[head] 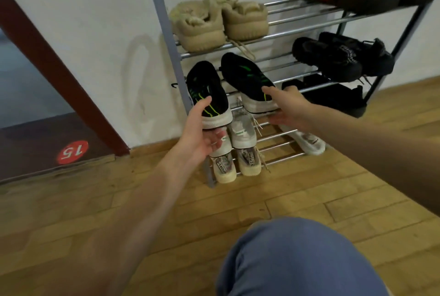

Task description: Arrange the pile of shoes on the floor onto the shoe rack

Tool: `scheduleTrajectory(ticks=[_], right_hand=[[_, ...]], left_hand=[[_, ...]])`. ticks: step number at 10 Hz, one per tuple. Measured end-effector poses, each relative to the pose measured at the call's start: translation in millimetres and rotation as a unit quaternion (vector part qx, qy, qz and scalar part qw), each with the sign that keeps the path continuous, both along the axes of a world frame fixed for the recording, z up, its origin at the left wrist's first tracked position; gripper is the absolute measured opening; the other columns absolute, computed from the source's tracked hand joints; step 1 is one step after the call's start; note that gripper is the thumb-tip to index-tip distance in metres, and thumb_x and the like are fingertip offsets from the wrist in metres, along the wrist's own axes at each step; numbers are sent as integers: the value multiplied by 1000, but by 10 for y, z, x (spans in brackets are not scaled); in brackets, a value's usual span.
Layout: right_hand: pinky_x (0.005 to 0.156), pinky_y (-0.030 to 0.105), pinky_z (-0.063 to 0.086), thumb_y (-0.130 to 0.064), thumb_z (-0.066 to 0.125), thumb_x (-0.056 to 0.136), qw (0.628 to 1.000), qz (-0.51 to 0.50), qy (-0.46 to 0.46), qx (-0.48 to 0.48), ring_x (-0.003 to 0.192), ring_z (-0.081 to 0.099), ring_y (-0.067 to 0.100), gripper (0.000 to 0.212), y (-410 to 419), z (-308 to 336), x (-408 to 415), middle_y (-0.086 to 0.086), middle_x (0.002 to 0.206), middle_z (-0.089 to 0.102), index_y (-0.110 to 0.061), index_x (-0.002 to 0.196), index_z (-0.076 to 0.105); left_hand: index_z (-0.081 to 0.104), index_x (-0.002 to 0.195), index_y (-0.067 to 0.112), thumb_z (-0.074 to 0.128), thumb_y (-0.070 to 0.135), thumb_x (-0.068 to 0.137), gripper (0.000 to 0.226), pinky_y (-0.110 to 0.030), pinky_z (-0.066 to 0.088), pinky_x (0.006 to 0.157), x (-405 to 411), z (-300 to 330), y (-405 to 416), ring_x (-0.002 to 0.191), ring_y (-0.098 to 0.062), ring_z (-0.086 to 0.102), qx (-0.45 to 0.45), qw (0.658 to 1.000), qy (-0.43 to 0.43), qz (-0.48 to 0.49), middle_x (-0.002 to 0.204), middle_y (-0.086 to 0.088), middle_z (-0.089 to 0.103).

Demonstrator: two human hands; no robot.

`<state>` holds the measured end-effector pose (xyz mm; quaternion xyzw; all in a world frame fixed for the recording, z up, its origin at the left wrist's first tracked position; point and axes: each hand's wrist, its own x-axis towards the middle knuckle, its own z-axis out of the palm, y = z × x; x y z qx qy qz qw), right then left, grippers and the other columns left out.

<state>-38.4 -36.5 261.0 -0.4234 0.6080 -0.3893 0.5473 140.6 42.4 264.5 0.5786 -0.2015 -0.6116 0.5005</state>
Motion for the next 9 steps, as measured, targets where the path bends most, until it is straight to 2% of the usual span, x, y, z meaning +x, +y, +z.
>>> scheduleTrajectory(ticks=[1,2,3,4,5,6,7,8,9], right_hand=[[78,43,56,-30,57,95,998,-34,-50,-2,113,55,36,59,-23,-35,63,13,136,42,-11,143,30],[70,41,54,-13,55,96,992,-57,-110,8,94,56,30,46,-36,-28,81,19,126,47,-4,137,35],[65,41,55,-4,54,95,995,-60,-73,-12,88,56,31,41,-73,-23,108,23,125,48,2,132,37],[66,40,57,-3,51,96,994,-57,-90,-23,75,57,28,39,-91,-29,150,23,117,46,1,132,36],[63,34,55,-3,50,97,992,-57,-109,-41,88,57,31,36,-100,-26,201,20,115,45,0,130,36],[62,34,55,-1,50,96,993,-41,-99,-46,83,56,26,38,-96,-52,244,19,113,44,0,131,34],[68,38,56,-2,53,95,995,-18,-90,-39,76,56,23,38,-82,-59,280,18,112,44,-1,128,34],[74,44,58,-9,58,94,998,7,-60,-34,95,59,31,32,-101,-22,250,18,113,48,-4,118,38],[80,47,57,-24,52,98,998,26,42,-25,87,63,33,35,-27,95,206,19,100,56,3,119,44]], left_hand=[[48,115,8,51,29,95,29,-27,45,56,-53,16,-51,65,-20,53,-8,999,32,42,87,-13,55],[44,118,4,43,9,100,19,-25,51,60,-100,-52,-139,77,-23,54,-32,995,52,81,118,-17,52],[44,131,2,46,8,99,32,-22,55,48,-130,-118,-223,76,-23,58,-43,991,60,114,132,-19,51],[44,132,3,47,10,99,34,-19,53,43,-149,-150,-305,68,-21,57,-42,987,46,150,130,-18,52],[46,127,3,47,12,100,29,-17,49,39,-164,-148,-369,61,-19,56,-43,984,28,169,116,-15,55],[46,113,6,48,17,100,17,-18,49,43,-145,-162,-414,59,-16,55,-44,983,2,180,98,-7,55],[46,108,6,51,21,99,18,-23,50,56,-130,-163,-423,60,-16,55,-43,982,2,182,84,-4,52],[48,118,3,52,23,98,29,-26,52,59,-120,-171,-395,62,-18,56,-51,987,-12,155,79,-8,54],[44,126,6,49,30,100,36,-28,52,52,-67,-115,-328,62,-20,55,-8,995,-27,91,77,-13,55]])
